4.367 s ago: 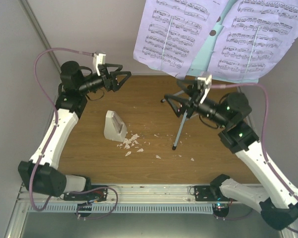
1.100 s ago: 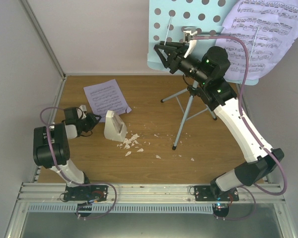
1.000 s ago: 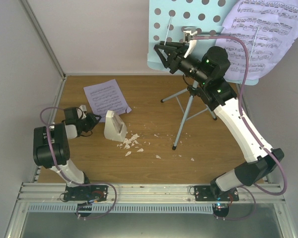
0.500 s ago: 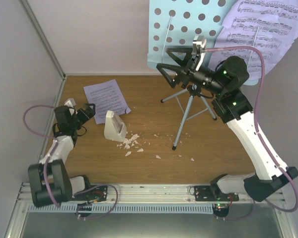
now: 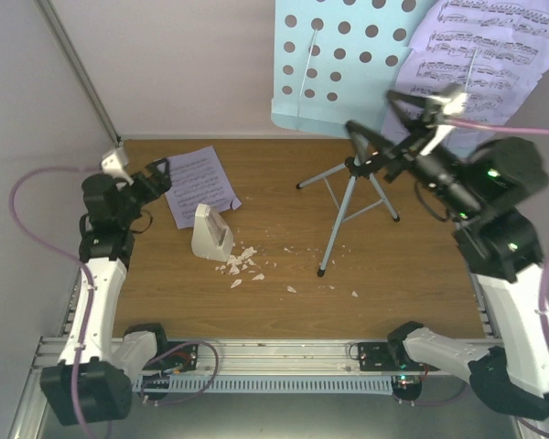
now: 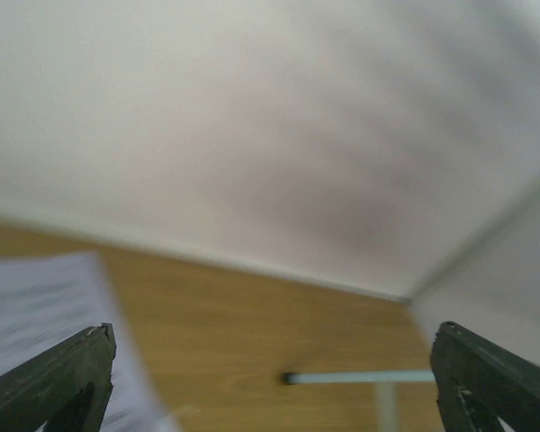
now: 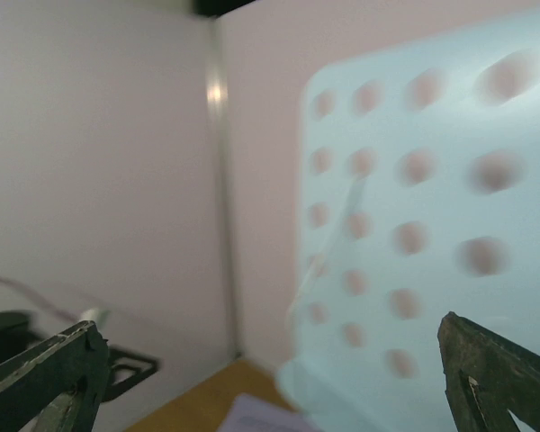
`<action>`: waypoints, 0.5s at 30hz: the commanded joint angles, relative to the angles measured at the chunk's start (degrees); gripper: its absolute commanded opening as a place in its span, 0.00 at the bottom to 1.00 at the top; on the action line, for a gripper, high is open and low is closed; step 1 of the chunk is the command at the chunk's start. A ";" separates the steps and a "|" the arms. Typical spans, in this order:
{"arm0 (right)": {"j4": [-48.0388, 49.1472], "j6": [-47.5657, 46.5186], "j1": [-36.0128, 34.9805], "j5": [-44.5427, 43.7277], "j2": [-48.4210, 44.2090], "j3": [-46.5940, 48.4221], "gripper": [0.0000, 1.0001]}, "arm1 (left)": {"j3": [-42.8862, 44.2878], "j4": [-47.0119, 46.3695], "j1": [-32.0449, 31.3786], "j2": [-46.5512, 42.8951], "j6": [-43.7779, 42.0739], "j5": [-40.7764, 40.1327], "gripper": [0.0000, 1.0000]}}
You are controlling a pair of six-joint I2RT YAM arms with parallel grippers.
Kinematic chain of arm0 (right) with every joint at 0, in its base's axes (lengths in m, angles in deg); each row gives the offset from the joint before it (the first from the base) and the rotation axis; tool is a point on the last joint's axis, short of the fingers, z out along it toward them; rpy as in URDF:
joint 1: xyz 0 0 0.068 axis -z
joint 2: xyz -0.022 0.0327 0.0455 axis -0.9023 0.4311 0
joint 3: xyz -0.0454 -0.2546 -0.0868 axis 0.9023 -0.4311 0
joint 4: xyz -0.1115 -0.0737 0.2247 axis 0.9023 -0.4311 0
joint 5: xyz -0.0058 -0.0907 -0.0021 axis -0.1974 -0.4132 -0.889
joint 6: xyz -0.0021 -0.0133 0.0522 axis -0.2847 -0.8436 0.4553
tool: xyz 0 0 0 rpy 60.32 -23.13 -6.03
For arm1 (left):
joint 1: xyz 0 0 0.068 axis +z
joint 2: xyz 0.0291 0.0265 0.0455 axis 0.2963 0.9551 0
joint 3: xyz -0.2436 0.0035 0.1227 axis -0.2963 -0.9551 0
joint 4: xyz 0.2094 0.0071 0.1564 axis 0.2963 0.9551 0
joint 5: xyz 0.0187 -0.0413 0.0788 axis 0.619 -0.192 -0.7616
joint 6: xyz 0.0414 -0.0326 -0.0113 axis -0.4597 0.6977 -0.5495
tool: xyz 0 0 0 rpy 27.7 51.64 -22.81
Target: Pack up the instrument practice props
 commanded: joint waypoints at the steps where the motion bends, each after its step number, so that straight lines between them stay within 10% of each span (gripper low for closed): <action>1: -9.25 -4.14 0.34 -26.49 0.27 4.59 1.00 | 12.96 0.63 -15.13 1.05 -4.52 -0.79 0.94; 7: -12.20 -6.05 0.44 -43.85 -0.24 8.14 0.98 | 27.84 2.63 -33.72 9.51 -9.51 2.17 0.89; 15: -17.84 -5.19 0.70 -45.24 4.15 13.74 0.91 | 46.21 2.33 -52.06 26.42 -14.30 6.91 0.83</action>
